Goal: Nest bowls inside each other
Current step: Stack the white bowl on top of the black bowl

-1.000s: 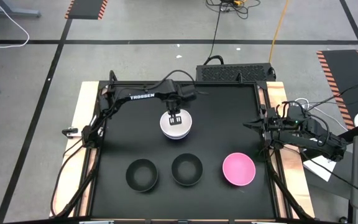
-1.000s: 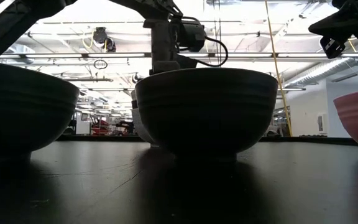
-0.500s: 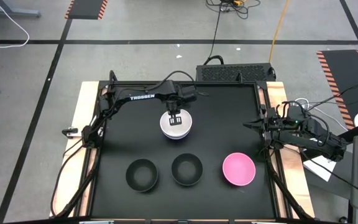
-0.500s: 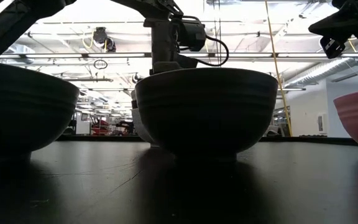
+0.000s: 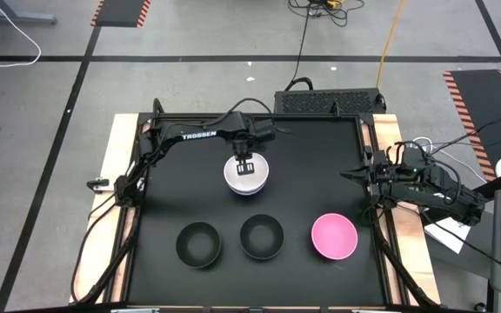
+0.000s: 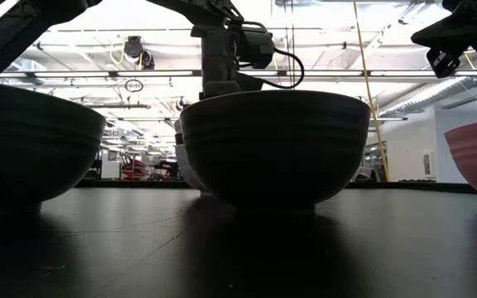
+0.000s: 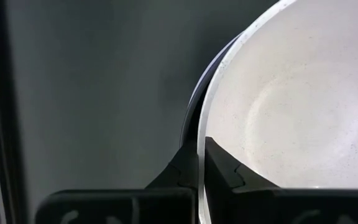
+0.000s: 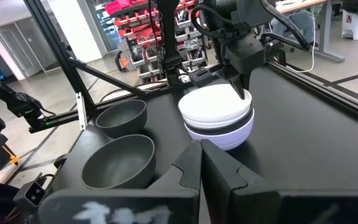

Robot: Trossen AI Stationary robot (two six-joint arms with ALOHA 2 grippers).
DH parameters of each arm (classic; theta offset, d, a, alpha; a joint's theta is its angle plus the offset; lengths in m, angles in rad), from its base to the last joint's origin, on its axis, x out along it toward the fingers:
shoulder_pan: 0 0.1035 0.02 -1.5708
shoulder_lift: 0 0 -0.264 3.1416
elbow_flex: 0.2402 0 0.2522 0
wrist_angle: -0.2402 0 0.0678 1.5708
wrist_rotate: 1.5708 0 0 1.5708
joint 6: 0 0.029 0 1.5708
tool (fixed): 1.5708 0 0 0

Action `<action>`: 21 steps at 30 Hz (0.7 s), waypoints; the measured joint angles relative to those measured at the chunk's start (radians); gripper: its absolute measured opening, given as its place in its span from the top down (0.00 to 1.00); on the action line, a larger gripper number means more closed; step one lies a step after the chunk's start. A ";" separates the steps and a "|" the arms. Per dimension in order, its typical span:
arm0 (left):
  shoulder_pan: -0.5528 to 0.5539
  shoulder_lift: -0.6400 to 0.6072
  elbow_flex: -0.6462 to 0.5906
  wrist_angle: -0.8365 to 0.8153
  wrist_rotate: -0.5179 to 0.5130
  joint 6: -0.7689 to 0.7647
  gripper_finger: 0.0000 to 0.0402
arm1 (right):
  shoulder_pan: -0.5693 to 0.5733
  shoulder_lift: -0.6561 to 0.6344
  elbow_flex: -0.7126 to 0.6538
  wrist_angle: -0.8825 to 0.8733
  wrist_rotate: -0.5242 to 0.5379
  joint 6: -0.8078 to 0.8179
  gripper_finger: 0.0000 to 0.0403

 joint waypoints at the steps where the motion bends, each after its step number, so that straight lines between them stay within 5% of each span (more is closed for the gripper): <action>1: -0.001 0.000 0.000 0.001 0.000 0.000 0.98 | 0.000 0.000 0.000 0.000 0.000 0.000 1.00; 14: -0.001 0.000 0.000 0.021 0.000 0.025 0.93 | 0.000 0.000 0.000 0.000 0.000 0.000 1.00; 21: -0.002 0.002 -0.001 0.044 0.007 0.033 0.74 | 0.000 0.000 0.000 0.000 0.000 0.000 1.00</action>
